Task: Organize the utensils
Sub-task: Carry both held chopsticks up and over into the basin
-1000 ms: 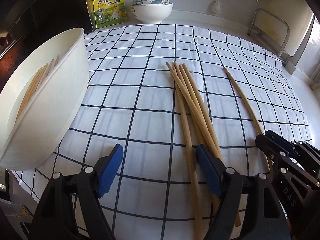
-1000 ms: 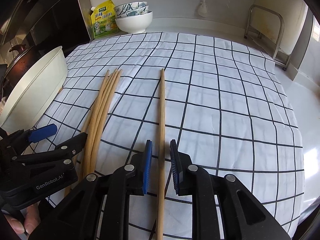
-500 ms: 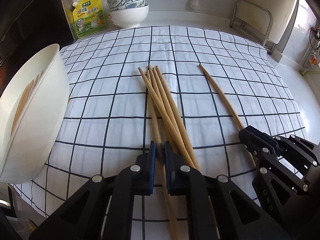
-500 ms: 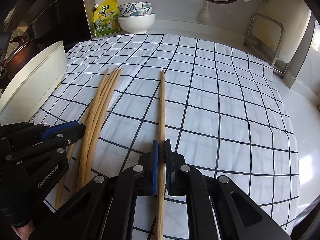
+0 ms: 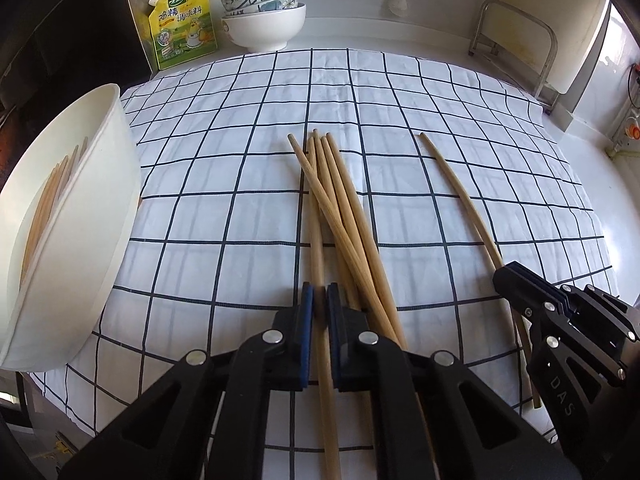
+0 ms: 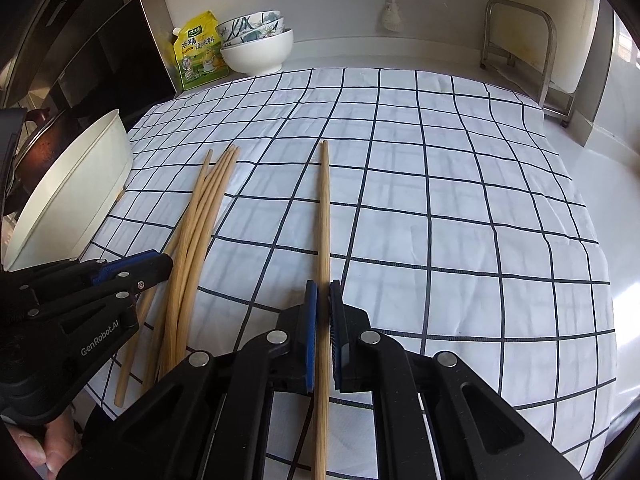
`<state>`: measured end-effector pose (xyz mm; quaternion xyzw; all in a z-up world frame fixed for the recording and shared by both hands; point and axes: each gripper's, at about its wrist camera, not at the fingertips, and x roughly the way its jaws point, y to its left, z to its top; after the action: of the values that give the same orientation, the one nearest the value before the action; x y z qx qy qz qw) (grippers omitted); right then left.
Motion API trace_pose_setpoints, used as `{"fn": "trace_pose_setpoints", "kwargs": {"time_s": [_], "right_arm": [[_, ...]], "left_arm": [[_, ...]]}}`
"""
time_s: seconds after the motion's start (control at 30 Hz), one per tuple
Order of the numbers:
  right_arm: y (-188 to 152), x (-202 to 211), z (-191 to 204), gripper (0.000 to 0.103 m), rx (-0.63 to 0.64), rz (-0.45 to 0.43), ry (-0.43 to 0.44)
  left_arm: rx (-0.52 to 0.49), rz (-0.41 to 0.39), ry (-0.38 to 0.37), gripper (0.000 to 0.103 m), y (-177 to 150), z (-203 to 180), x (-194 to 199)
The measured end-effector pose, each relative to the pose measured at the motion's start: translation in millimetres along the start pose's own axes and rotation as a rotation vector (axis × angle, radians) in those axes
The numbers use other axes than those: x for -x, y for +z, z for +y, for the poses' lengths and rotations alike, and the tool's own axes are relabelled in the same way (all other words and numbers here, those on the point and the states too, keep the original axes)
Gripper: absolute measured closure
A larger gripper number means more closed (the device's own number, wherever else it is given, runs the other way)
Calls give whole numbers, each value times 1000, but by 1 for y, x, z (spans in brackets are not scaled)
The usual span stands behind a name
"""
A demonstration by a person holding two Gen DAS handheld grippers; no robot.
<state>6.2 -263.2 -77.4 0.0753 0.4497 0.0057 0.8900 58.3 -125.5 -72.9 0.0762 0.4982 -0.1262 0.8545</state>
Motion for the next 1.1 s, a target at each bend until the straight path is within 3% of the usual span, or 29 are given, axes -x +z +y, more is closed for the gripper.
{"fn": "trace_pose_setpoints", "kwargs": {"time_s": [0.37, 0.7, 1.1], "right_arm": [[2, 6, 0, 97, -18, -17, 0], [11, 32, 1, 97, -70, -90, -7], [22, 36, 32, 97, -47, -106, 9]], "left_arm": [[10, -31, -2, 96, 9, 10, 15], [20, -91, -27, 96, 21, 24, 41], [48, -152, -84, 96, 25, 55, 72]]}}
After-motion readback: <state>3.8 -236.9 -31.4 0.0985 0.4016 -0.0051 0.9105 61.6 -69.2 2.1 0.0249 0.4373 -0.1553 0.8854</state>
